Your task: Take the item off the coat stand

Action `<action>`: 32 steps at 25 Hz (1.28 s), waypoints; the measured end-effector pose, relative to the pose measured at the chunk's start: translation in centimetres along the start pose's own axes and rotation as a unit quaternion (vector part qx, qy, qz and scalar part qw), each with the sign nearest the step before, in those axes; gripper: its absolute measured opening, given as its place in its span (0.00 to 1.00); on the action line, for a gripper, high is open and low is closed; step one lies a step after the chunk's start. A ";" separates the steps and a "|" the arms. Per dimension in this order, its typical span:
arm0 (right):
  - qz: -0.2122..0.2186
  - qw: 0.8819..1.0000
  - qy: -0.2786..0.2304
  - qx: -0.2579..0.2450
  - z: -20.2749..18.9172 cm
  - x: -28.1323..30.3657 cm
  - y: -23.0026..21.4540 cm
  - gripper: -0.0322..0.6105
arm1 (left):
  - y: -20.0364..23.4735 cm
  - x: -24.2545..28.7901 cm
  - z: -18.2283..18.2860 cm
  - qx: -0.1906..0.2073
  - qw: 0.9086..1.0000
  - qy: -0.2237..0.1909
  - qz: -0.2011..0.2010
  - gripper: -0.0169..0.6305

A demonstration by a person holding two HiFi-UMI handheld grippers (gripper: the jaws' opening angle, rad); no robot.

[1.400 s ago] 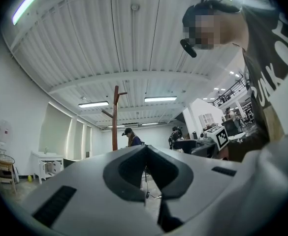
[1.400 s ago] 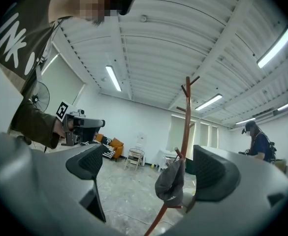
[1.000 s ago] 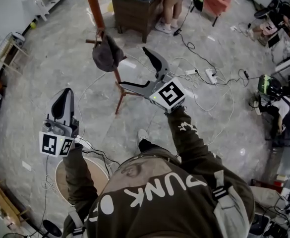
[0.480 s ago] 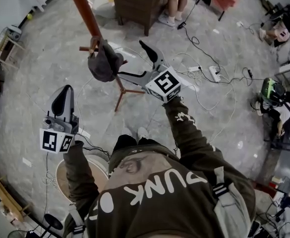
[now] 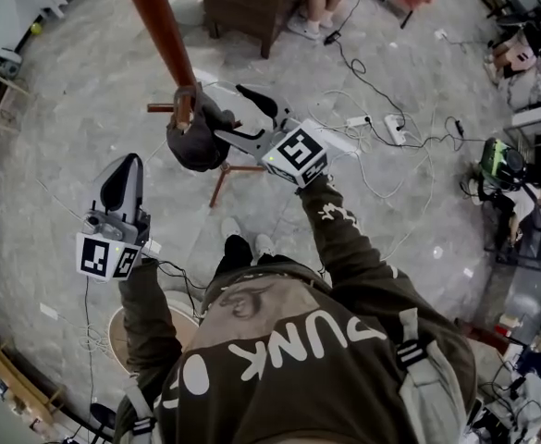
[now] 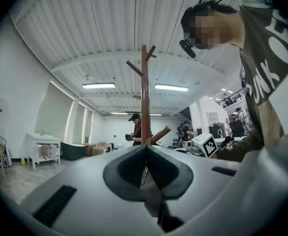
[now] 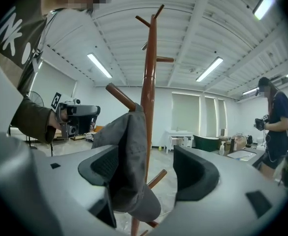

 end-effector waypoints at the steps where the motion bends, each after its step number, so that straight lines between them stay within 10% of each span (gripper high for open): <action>1: 0.001 1.000 0.001 0.002 -0.1 0.4 -0.1 0.57 | 0.3 0.3 -0.3 -0.002 1.000 0.001 -0.003 0.03; 9: 0.009 1.000 0.007 -0.011 -0.8 2.2 -0.3 0.13 | 1.8 1.7 -1.7 -0.010 1.000 0.003 -0.014 0.03; 32: 0.010 0.997 -0.066 -0.024 5.5 -0.8 3.0 0.11 | 0.9 -0.4 0.7 0.010 1.000 -0.014 -0.011 0.03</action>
Point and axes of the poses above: the fingertips, and each gripper's own axes: x forward along the fingers, y to its left, z out of its top, the point moved 9 cm from there along -x, backward along the fingers, and after that the axes turned 11 degrees about x, right-handed, at the moved point
